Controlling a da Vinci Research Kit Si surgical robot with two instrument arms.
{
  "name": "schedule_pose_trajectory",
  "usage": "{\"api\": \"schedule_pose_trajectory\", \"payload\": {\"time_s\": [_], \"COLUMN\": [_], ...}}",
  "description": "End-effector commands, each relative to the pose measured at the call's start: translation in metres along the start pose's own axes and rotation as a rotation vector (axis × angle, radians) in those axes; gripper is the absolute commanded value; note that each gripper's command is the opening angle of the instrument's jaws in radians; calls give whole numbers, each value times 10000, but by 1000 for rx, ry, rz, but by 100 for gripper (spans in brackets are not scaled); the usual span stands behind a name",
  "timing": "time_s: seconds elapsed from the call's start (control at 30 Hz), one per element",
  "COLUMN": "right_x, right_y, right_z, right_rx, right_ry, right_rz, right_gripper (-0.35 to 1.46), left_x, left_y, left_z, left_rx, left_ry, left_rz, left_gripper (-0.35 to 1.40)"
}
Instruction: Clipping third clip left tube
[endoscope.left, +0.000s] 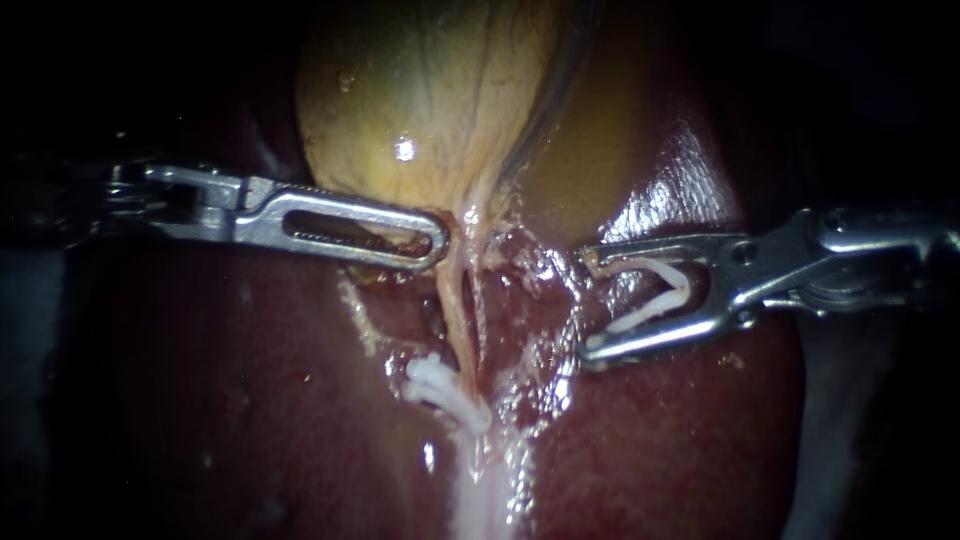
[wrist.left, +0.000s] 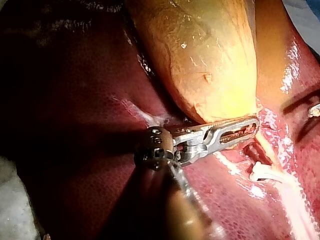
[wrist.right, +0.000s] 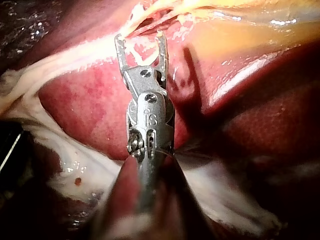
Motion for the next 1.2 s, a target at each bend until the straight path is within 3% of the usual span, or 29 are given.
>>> {"api": "schedule_pose_trajectory", "payload": {"time_s": [0.03,0.27,0.43,0.63,1.2], "right_x": [0,0,1,3,16], "right_y": [0,-1,-1,-4,2], "right_z": [0,1,2,7,63], "right_rx": [0,-4,-5,-7,-41], "right_ry": [0,0,0,1,2], "right_rz": [0,0,1,1,11], "right_gripper": [49,49,50,50,50], "left_x": [0,11,25,25,24], "left_y": [1,22,47,68,66], "left_z": [-1,-21,-45,-56,-55], "left_rx": [0,-12,-12,-18,-20], "left_ry": [0,-10,7,16,17], "left_rz": [0,-13,-22,-23,-22], "left_gripper": [-35,-35,-35,-35,-35]}}
